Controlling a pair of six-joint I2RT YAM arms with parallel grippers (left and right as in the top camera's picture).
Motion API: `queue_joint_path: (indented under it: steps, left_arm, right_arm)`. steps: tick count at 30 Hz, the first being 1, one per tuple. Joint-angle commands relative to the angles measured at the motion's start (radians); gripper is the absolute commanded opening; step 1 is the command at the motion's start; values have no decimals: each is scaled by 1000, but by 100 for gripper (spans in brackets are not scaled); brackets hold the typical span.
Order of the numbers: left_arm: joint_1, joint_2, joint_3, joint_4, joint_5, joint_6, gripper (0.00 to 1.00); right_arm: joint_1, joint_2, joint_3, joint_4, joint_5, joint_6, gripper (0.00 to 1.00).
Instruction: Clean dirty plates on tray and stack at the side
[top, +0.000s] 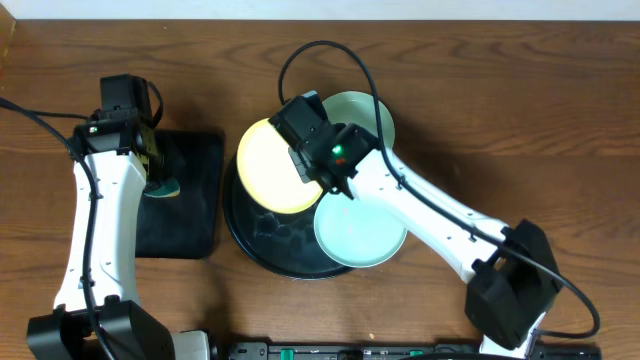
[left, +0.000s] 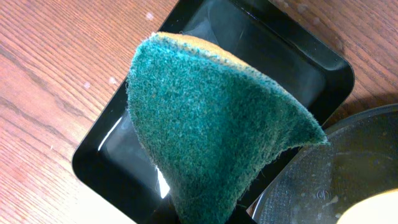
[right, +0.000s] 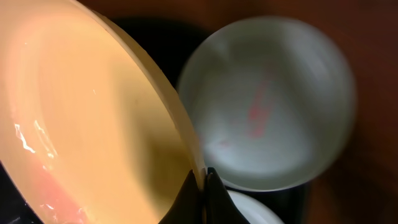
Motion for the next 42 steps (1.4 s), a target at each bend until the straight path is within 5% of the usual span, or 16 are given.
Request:
queue_joint_path:
  steps: [1, 15, 24, 30, 34, 42]
  left_arm:
    - [4, 0, -11, 4, -9, 9, 8]
    - [4, 0, -11, 8, -9, 9, 8]
    - [4, 0, -13, 8, -9, 10, 7]
    - [4, 0, -19, 8, -9, 10, 8]
    - [4, 0, -19, 8, -8, 9, 8]
    - [4, 0, -19, 13, -8, 9, 8]
  right_arm:
    - [51, -60, 16, 8, 291, -56, 1]
    - [278, -113, 16, 173, 917, -220, 1]
    - [317, -129, 16, 211, 948, -268, 1]
    - [283, -128, 15, 87, 765, -133, 1]
    - [205, -128, 15, -16, 486, 7, 1]
    - [-47, -149, 15, -45, -125, 20, 1]
